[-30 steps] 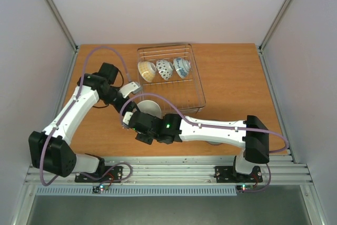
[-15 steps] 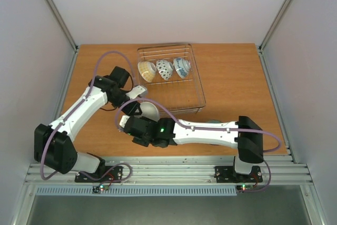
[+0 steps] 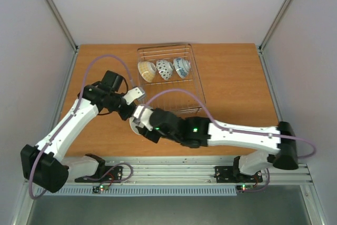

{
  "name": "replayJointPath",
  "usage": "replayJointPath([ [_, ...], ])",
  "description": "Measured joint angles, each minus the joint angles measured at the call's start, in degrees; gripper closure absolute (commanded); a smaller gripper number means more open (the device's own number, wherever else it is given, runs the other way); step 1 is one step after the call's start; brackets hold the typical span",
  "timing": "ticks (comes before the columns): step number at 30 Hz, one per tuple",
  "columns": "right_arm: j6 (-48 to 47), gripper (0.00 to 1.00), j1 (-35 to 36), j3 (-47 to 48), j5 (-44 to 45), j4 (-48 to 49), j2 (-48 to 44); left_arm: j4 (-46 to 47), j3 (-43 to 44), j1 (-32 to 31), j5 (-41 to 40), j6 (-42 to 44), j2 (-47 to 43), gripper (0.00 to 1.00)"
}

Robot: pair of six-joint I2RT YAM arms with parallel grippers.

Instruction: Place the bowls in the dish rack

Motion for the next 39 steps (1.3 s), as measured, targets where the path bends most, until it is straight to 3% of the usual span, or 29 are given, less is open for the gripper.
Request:
replayJointPath([
  [5, 1.9, 0.34, -0.3, -5.2, -2.9, 5.7, -10.3, 1.8, -1.4, 0.7, 2.8, 1.6, -3.7, 0.99],
  [11, 6.1, 0.02, -1.6, -11.5, -4.6, 9.4, -16.5, 3.1, -3.6, 3.4, 7.5, 2.2, -5.9, 0.99],
  [24, 15.0, 0.01, -8.5, -20.0, -12.8, 13.6, -21.2, 2.4, -4.1, 7.0, 16.6, 5.2, -5.9, 0.99],
  [29, 17.7, 0.01, -11.8, -23.1, -19.6, 17.2, -22.8, 2.3, -4.1, 7.0, 18.1, 6.3, -5.9, 0.99],
  [39, 32.9, 0.01, -21.6, -31.0, -39.2, 36.0, -22.9, 2.6, -5.2, 7.2, 18.1, 6.3, -5.9, 1.00],
])
